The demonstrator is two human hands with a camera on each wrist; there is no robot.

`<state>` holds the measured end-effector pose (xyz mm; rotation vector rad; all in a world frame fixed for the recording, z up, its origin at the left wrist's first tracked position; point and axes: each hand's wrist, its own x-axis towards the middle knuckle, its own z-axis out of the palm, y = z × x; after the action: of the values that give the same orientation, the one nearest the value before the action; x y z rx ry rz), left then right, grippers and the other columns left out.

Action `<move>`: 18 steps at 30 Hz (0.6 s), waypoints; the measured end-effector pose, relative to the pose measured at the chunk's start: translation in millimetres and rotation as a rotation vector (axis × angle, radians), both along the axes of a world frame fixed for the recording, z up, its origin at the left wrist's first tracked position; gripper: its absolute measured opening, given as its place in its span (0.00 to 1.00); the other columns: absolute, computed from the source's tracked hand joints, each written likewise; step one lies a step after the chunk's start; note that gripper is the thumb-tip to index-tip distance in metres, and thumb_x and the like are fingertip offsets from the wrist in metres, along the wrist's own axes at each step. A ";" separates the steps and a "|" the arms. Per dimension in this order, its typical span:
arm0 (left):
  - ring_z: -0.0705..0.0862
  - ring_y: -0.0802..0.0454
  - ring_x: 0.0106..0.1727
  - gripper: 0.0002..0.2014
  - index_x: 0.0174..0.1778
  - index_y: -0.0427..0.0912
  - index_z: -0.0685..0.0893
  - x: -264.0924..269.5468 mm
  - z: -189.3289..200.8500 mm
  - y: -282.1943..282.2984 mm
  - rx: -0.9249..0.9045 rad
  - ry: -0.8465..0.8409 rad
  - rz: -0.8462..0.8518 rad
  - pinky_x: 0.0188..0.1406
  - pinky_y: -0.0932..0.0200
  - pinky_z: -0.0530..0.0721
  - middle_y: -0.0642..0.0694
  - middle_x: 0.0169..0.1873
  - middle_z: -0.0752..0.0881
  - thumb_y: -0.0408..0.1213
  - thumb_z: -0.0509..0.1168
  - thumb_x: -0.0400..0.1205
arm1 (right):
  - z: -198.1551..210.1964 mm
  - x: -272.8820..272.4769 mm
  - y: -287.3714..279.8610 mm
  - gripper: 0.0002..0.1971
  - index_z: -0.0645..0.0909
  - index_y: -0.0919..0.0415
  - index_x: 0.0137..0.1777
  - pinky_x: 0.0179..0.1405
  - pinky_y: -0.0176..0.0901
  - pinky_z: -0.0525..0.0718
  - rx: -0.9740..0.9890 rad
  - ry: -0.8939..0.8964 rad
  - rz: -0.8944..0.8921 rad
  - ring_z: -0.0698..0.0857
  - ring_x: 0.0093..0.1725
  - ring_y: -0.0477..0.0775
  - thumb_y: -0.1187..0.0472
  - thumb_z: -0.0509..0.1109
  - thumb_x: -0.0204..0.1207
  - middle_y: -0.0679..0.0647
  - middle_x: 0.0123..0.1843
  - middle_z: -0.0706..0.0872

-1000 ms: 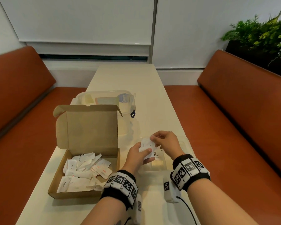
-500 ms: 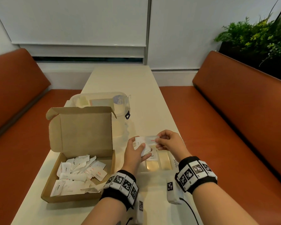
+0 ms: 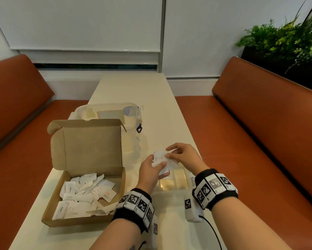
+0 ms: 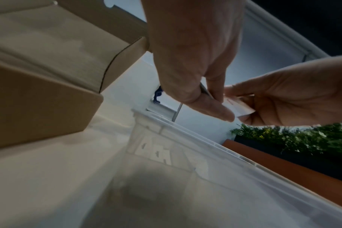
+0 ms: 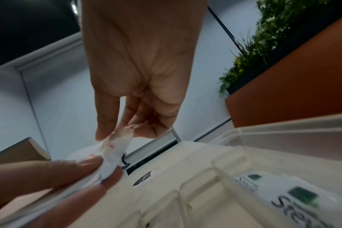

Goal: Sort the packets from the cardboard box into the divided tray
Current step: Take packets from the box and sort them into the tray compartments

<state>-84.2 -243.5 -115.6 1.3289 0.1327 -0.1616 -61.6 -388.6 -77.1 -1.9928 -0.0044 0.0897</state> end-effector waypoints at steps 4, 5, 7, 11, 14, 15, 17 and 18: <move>0.87 0.47 0.53 0.13 0.62 0.39 0.80 2.1 -5.8 3.5 -0.021 0.022 0.080 0.38 0.57 0.90 0.42 0.57 0.85 0.25 0.65 0.82 | -10.2 -1.8 0.5 0.05 0.84 0.56 0.44 0.35 0.34 0.83 0.013 0.090 -0.013 0.86 0.36 0.46 0.62 0.78 0.71 0.51 0.35 0.87; 0.88 0.47 0.52 0.14 0.63 0.38 0.80 2.8 -7.3 4.9 -0.014 0.025 0.089 0.38 0.57 0.90 0.42 0.57 0.85 0.25 0.65 0.82 | -11.6 -1.0 -0.3 0.04 0.85 0.56 0.40 0.33 0.33 0.83 0.001 0.092 -0.013 0.85 0.34 0.46 0.64 0.78 0.71 0.50 0.34 0.87; 0.87 0.45 0.54 0.14 0.64 0.37 0.79 4.1 -11.1 8.5 0.006 0.028 0.128 0.37 0.57 0.90 0.40 0.60 0.83 0.26 0.65 0.82 | -12.9 3.6 -4.5 0.05 0.85 0.55 0.37 0.28 0.26 0.79 -0.087 0.051 -0.044 0.82 0.31 0.42 0.63 0.78 0.70 0.47 0.32 0.86; 0.87 0.43 0.54 0.14 0.64 0.39 0.80 4.7 -18.4 19.5 0.003 0.068 0.230 0.41 0.56 0.90 0.40 0.57 0.84 0.28 0.65 0.82 | -11.2 20.3 -17.3 0.01 0.88 0.59 0.40 0.37 0.32 0.80 -0.497 0.013 -0.077 0.82 0.37 0.44 0.62 0.76 0.72 0.50 0.39 0.89; 0.89 0.46 0.50 0.09 0.56 0.44 0.82 4.7 -18.0 24.3 -0.008 0.096 0.191 0.41 0.57 0.91 0.41 0.54 0.85 0.29 0.65 0.82 | -15.1 31.4 -19.5 0.05 0.89 0.61 0.45 0.45 0.39 0.83 -0.751 0.083 0.000 0.85 0.43 0.51 0.66 0.71 0.75 0.55 0.46 0.90; 0.89 0.46 0.51 0.10 0.59 0.42 0.82 5.1 -16.9 24.9 -0.022 0.106 0.172 0.42 0.57 0.91 0.41 0.56 0.84 0.28 0.65 0.82 | -17.1 34.0 -18.9 0.06 0.89 0.61 0.46 0.48 0.40 0.84 -0.805 0.099 0.017 0.86 0.46 0.53 0.67 0.70 0.76 0.56 0.47 0.90; 0.87 0.46 0.53 0.15 0.65 0.37 0.80 6.1 -14.7 25.7 -0.035 0.123 0.150 0.42 0.57 0.91 0.39 0.59 0.83 0.28 0.65 0.82 | -20.6 37.5 -17.2 0.07 0.88 0.62 0.49 0.50 0.41 0.85 -0.897 0.119 0.039 0.87 0.50 0.56 0.67 0.68 0.77 0.57 0.50 0.89; 0.87 0.45 0.54 0.17 0.67 0.36 0.79 6.4 -13.9 26.1 -0.032 0.126 0.141 0.42 0.58 0.91 0.39 0.60 0.82 0.27 0.65 0.82 | -22.2 38.5 -16.2 0.08 0.88 0.63 0.50 0.51 0.42 0.85 -0.932 0.131 0.045 0.87 0.51 0.57 0.68 0.67 0.77 0.58 0.51 0.89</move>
<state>-77.8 -217.4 -129.4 1.2727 0.3279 -0.1276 -23.1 -404.8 -99.3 -2.9132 0.0919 0.2928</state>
